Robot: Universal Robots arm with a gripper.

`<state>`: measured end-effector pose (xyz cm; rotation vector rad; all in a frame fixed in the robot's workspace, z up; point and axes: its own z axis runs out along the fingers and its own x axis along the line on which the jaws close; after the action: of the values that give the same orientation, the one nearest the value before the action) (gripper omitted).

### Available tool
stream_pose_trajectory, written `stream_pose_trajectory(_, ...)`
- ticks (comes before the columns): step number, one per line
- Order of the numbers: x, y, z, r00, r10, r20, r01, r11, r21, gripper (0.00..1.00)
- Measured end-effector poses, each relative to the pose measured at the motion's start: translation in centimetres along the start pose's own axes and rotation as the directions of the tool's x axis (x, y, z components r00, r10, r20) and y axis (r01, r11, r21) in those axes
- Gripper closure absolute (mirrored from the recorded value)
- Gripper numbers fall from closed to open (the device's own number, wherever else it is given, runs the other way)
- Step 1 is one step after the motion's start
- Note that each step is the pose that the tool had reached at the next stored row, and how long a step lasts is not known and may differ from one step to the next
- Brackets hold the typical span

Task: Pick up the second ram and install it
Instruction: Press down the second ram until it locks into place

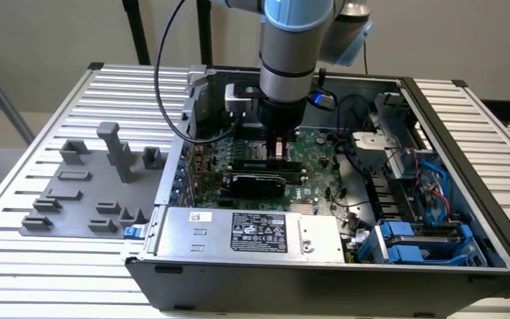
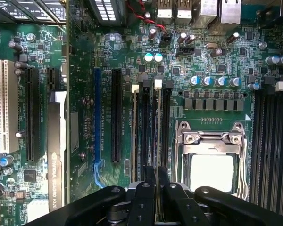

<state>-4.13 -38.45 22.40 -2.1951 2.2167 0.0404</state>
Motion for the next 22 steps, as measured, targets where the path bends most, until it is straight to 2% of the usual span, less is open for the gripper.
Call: stream_pose_trajectory(22,-0.21,0.01,0.32,1.0,0.0,0.0004,0.0,1.0,0.0003,1.0)
